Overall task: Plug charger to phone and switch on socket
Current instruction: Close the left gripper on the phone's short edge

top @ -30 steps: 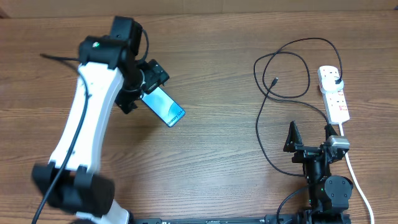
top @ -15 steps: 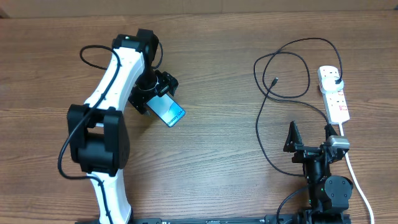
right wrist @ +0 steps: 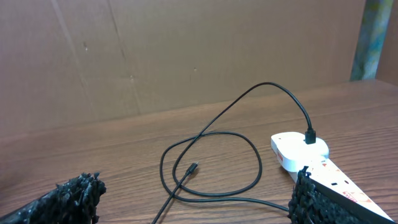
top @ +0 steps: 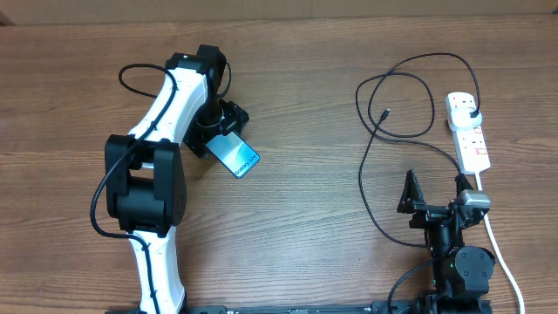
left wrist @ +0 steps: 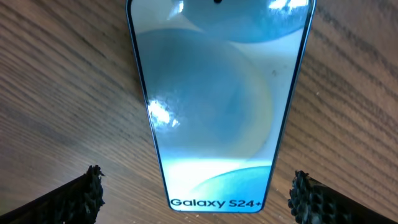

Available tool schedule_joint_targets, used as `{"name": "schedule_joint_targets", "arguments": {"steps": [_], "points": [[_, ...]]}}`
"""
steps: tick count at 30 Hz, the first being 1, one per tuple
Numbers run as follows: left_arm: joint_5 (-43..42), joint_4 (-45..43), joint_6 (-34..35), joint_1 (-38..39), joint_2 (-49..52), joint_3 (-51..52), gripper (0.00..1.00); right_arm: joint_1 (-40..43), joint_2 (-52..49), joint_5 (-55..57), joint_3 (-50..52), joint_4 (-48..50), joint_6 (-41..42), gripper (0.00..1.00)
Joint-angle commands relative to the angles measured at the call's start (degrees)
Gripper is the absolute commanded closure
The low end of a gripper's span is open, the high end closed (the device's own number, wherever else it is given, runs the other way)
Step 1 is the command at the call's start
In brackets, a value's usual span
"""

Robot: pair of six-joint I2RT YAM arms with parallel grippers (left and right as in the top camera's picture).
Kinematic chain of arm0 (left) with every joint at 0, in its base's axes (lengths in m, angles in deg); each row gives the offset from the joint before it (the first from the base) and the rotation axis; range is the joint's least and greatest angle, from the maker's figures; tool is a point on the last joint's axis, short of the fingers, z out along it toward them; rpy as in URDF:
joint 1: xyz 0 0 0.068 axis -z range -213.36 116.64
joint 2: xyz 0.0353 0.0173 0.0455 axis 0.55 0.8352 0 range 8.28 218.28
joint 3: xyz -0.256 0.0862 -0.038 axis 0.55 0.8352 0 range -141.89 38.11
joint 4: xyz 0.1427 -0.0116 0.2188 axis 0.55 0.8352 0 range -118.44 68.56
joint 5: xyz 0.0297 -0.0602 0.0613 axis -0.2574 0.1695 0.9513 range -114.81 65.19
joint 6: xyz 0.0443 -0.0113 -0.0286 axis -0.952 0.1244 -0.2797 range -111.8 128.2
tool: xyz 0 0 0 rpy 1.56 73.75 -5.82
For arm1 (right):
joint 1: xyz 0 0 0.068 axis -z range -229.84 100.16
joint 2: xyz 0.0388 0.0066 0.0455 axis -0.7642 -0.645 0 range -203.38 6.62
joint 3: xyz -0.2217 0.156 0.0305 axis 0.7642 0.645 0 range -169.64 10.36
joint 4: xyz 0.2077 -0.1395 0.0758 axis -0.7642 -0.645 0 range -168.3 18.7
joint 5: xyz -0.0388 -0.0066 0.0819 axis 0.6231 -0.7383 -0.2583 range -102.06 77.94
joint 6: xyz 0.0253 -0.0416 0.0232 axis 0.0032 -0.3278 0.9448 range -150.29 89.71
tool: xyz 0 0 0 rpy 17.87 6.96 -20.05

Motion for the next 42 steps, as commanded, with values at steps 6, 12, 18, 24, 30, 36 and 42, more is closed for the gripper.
{"name": "schedule_joint_targets", "arguments": {"steps": [6, 12, 18, 24, 30, 36, 42], "points": [[1.7, -2.8, 1.2, -0.2, 0.5, 0.2, 0.00, -0.2, 0.7, -0.1, 0.6, 0.2, -0.3, 0.00], [1.6, -4.9, 1.2, -0.1, 0.5, 2.2, 0.00, -0.2, 0.7, -0.1, 0.6, 0.2, -0.3, 0.00], [1.6, -7.5, 1.4, -0.1, 0.5, 6.2, 0.00, -0.2, 0.7, -0.1, 0.6, 0.2, -0.3, 0.00], [1.6, -10.3, 1.9, -0.1, 0.5, 9.4, 0.00, -0.2, 0.7, -0.1, 0.6, 0.2, -0.2, 0.00], [1.2, -14.0, 2.9, 0.5, 0.5, 12.8, 0.00, -0.2, 0.7, -0.1, 0.6, 0.2, -0.3, 0.00], [1.2, -14.7, 3.3, 1.0, 0.5, 14.9, 0.00, -0.2, 0.7, -0.1, 0.6, 0.2, -0.3, 0.00], [1.2, -14.6, 3.2, 1.0, 0.5, 15.1, 0.19, -0.2, 0.7, -0.1, 0.6, 0.2, -0.2, 0.00]]}}
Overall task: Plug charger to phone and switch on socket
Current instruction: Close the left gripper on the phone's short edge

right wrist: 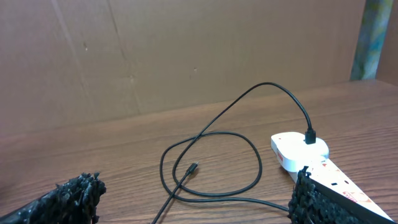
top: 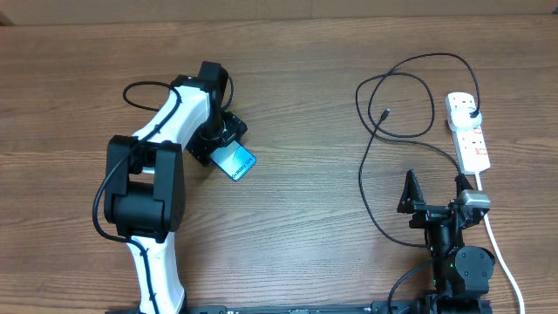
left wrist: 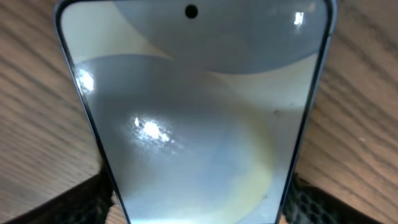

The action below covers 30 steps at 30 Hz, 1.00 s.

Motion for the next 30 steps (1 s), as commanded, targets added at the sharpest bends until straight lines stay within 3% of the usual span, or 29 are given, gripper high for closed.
{"name": "schedule_joint_targets", "arguments": {"steps": [1, 5, 16, 22, 30], "points": [[-0.7, -0.5, 0.3, 0.5, 2.6, 2.6, 0.23, -0.2, 0.7, -0.1, 0.6, 0.2, -0.2, 0.00], [-0.7, -1.1, -3.5, 0.5, 2.6, 2.6, 0.28, -0.2, 0.7, -0.1, 0.6, 0.2, -0.2, 0.00], [-0.5, -2.1, -27.5, 0.5, 2.6, 2.6, 0.29, -0.2, 0.7, -0.1, 0.6, 0.2, -0.2, 0.00], [1.2, -2.8, -28.7, 0.5, 2.6, 2.6, 0.19, -0.2, 0.7, -0.1, 0.6, 0.2, -0.2, 0.00], [1.1, -2.8, -28.7, 0.5, 2.6, 2.6, 0.24, -0.2, 0.7, -0.1, 0.6, 0.2, -0.2, 0.00]]}}
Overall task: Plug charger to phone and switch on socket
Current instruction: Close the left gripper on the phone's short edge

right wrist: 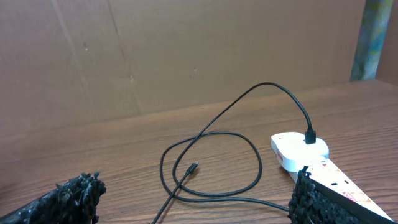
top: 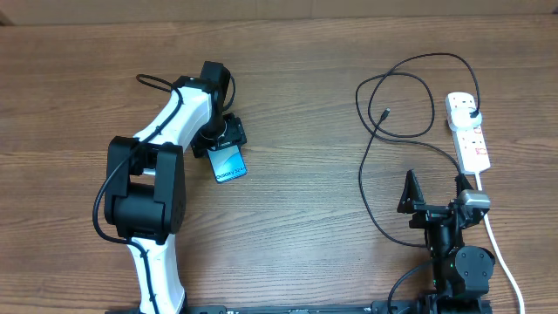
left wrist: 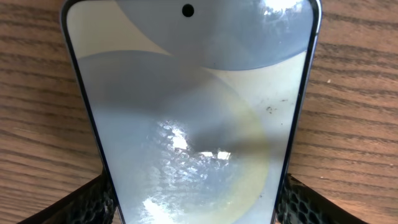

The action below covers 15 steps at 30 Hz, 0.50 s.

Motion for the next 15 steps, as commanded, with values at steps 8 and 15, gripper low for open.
{"name": "schedule_joint_targets", "arguments": {"steps": [8, 15], "points": [[-2.6, 1.5, -3.7, 0.1, 3.2, 1.9, 0.30, -0.2, 0.7, -0.1, 0.6, 0.2, -0.2, 0.00], [-6.1, 5.7, -5.1, 0.1, 3.2, 1.5, 0.37, -0.2, 0.7, -0.1, 0.6, 0.2, -0.2, 0.00]]}}
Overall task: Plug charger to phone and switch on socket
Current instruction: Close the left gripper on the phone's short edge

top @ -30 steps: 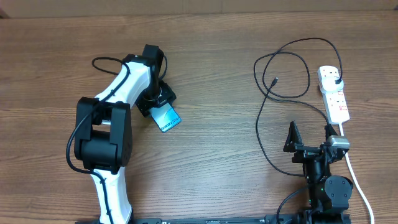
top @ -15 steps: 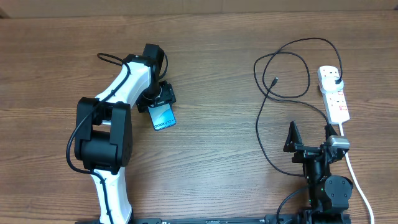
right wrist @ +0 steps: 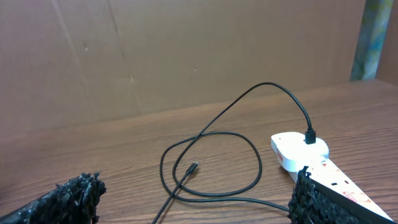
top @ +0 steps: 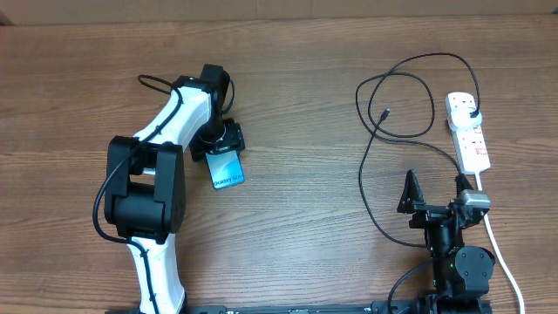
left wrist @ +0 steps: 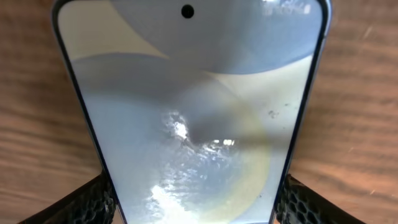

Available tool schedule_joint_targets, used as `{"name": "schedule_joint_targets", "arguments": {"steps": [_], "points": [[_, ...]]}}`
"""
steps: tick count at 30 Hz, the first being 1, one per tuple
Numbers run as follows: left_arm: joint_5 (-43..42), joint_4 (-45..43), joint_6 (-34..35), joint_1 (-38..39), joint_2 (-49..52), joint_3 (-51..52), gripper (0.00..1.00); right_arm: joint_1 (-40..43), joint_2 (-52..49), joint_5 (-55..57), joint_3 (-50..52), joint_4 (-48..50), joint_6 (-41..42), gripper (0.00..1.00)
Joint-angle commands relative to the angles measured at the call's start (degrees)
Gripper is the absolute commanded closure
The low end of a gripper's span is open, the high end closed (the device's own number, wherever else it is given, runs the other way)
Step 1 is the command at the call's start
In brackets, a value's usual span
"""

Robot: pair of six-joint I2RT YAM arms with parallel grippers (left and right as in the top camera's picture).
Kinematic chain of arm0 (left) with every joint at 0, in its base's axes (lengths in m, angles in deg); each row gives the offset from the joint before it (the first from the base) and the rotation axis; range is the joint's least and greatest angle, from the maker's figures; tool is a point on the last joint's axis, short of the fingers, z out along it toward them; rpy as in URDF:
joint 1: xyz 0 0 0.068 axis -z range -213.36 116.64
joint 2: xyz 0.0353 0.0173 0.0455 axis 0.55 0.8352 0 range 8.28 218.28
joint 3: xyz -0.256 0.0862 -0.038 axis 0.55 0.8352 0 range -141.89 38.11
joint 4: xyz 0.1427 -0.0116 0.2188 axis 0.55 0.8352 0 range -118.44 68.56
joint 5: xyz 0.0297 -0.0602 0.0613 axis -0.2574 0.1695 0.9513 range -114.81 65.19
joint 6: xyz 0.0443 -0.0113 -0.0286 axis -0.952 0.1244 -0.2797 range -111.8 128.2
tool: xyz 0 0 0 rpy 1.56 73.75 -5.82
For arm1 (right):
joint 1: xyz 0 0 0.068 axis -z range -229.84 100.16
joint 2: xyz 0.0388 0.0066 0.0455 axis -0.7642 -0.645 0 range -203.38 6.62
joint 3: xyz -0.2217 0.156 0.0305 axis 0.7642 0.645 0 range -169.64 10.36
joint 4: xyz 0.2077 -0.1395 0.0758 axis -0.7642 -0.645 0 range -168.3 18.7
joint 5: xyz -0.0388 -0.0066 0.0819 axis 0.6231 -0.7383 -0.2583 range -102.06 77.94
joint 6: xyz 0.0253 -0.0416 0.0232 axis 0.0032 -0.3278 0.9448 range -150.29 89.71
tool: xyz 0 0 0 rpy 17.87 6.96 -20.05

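The phone [top: 227, 170], its pale blue screen up, points toward the table's near edge. My left gripper [top: 220, 150] is shut on its far end. The phone [left wrist: 189, 106] fills the left wrist view, with both black fingers [left wrist: 93, 202] pressed against its side edges. On the right, the black charger cable [top: 370, 174] lies in loops, its free plug tip [top: 384, 113] bare on the wood. Its other end sits in the white power strip [top: 468, 131]. My right gripper [top: 433, 190] rests open near the front edge. It faces the plug tip [right wrist: 194, 167] and the strip [right wrist: 298, 149].
The strip's white lead [top: 501, 249] runs past my right arm's base toward the front edge. A brown cardboard wall [right wrist: 186, 56] stands behind the table. Bare wooden tabletop [top: 305, 131] lies between the phone and the cable.
The phone, held in my left gripper, has turned a little further, so it now points almost straight at the near edge. My right arm and the cable are unchanged.
At first my left gripper stood open around the phone, which lay slanted toward the lower right. Then it was shut on the phone's sides. Since then the phone has swung round toward the near edge in that grip. My right gripper stayed open and still.
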Motion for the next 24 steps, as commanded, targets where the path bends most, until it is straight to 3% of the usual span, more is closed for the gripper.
{"name": "schedule_joint_targets", "arguments": {"steps": [1, 24], "points": [[-6.0, 1.4, -2.4, 0.1, 3.1, 1.6, 0.37, -0.2, 0.7, -0.1, 0.6, 0.1, -0.2, 0.00], [-19.5, 11.8, -12.5, 0.0, 3.1, -1.0, 0.36, -0.2, 0.7, -0.1, 0.6, 0.1, -0.3, 0.00]]}}
